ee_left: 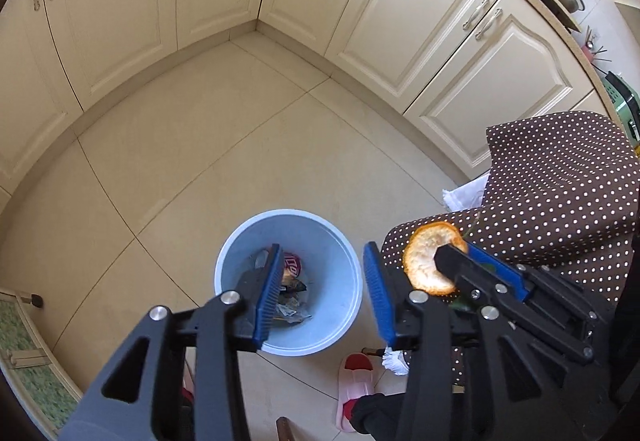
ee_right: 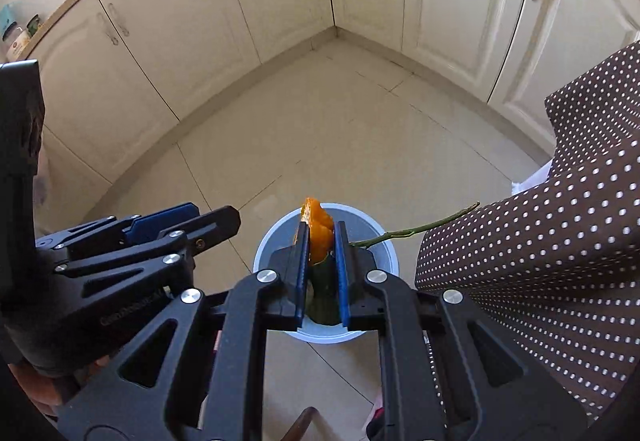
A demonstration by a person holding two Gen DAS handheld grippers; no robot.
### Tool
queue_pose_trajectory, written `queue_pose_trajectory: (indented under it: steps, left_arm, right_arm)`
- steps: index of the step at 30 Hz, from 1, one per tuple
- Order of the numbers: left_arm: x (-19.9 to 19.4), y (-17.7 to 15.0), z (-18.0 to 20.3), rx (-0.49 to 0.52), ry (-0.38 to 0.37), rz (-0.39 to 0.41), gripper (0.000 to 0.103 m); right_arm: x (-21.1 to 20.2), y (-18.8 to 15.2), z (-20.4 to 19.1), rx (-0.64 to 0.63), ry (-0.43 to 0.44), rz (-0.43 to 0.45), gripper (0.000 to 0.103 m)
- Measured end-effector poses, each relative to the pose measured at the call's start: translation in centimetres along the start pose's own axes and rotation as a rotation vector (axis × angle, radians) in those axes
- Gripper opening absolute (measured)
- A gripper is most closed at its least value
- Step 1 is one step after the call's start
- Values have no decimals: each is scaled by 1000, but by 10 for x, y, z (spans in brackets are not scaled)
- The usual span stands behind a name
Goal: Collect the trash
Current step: 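Carry both pieces over the blue bin and open both tools to drop them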
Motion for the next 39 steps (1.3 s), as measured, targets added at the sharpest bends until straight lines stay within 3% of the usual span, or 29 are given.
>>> queue_pose_trajectory:
  steps: [18,34,39]
  left_arm:
    - [3,-4,-28,-56,60,-5,42]
    - [-9,-2,-34,-67,55,13,44]
    - [-23,-2,-26,-50,51,33,45]
  right_arm:
    - [21,-1,-16,-4,39,-35,13]
    - [12,-1,-15,-2,31,-25,15]
    - [-4,1,-13,0,18,1,23]
Point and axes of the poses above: each gripper's, at about its wrist camera, not at the fingertips, and x roughly the way its jaws point, z to its right, y to its top, the point moved 1 cm from there along x, roughly the way its jaws point, and after that the axes turned 2 degrees about -x, right-handed, at the moved point
